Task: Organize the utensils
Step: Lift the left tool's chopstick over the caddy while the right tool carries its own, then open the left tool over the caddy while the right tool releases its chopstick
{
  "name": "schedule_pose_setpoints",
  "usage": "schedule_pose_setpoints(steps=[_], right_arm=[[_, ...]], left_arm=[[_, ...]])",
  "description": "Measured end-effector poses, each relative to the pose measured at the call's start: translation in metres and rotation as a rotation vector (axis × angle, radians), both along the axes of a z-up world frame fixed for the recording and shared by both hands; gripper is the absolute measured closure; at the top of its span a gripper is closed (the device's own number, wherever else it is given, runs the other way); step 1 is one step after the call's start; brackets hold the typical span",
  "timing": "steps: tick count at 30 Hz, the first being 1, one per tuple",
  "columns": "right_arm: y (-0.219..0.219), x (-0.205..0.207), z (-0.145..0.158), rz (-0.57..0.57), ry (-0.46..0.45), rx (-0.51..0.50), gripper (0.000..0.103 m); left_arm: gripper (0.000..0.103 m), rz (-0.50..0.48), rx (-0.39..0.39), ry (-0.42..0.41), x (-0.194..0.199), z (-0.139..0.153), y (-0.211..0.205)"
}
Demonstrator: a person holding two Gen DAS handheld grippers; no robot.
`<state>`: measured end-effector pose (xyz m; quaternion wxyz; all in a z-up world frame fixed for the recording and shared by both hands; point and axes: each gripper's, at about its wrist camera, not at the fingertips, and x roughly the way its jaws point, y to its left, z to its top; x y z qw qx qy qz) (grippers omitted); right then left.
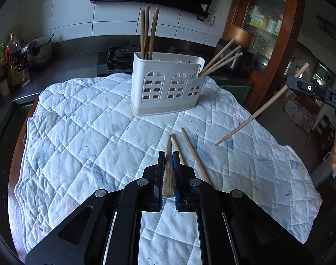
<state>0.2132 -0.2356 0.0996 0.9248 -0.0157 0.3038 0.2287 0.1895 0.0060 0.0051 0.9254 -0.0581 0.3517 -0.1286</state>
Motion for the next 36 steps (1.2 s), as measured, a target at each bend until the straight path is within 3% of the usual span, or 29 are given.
schedule_pose_setpoints(steps=[10,15,22,30,33,36], right_arm=[[0.01,0.051,0.052,0.017,-0.015,-0.006,0.096],[0.021,0.068,0.079,0.017,-0.068,-0.036,0.096],[0.029,0.098,0.105,-0.016,-0.121,-0.056,0.096],[0.034,0.136,0.099,-0.073,-0.11,-0.099,0.096],[0.033,0.146,0.091,-0.079,-0.089,-0.095,0.096],[0.033,0.155,0.08,-0.08,-0.069,-0.107,0.096]], left_arm=[[0.097,-0.06,0.06,-0.045,0.032,0.049,-0.009],[0.097,-0.092,0.079,-0.072,0.049,0.076,-0.017],[0.097,-0.097,0.091,-0.179,0.066,0.132,-0.026],[0.097,-0.015,0.112,-0.316,0.095,0.187,-0.03],[0.097,0.032,0.134,-0.348,0.109,0.189,-0.029],[0.097,0.058,0.139,-0.329,0.123,0.181,-0.03]])
